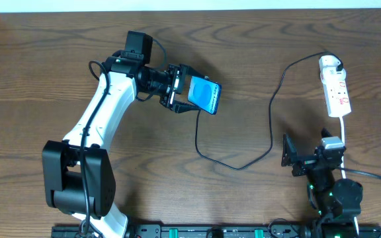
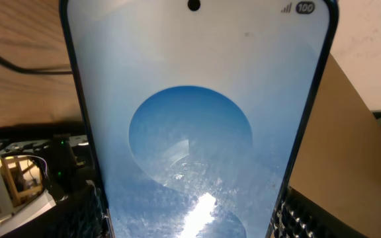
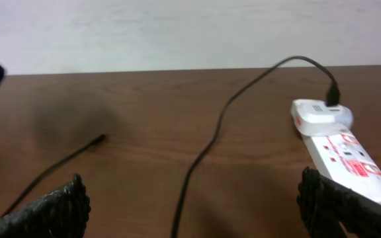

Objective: Plug charger to phone and switch on socket

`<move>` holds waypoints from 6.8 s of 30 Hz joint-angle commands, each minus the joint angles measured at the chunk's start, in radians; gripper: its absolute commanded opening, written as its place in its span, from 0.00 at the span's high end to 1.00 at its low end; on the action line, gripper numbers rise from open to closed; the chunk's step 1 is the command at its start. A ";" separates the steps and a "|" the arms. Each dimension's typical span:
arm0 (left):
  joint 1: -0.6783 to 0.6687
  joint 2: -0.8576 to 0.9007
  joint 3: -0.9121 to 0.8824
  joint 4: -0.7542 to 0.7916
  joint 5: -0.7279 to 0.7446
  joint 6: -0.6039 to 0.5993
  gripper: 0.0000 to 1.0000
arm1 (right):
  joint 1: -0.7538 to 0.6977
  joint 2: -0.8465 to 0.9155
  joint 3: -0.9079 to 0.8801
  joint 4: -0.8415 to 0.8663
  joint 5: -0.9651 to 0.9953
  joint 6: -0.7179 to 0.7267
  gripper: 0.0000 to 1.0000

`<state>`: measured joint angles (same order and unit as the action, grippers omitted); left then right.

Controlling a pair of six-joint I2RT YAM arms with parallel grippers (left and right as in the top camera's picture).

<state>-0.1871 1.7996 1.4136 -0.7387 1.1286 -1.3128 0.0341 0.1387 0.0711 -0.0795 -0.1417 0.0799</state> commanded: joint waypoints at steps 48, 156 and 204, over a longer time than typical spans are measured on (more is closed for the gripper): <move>0.001 -0.029 0.009 0.001 -0.311 -0.014 0.46 | 0.299 1.405 1.078 -0.244 -0.504 0.328 0.21; 0.019 -0.029 0.009 0.539 -0.463 0.110 0.93 | 0.387 1.607 1.079 0.491 -0.407 1.736 0.50; 0.318 -0.029 0.009 0.539 0.143 0.422 0.93 | 0.446 2.148 1.855 -0.761 0.072 0.578 0.67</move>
<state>0.1291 1.7950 1.4143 -0.2050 1.2320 -0.9077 0.4728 2.2566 1.8996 -0.8276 -0.1284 0.6270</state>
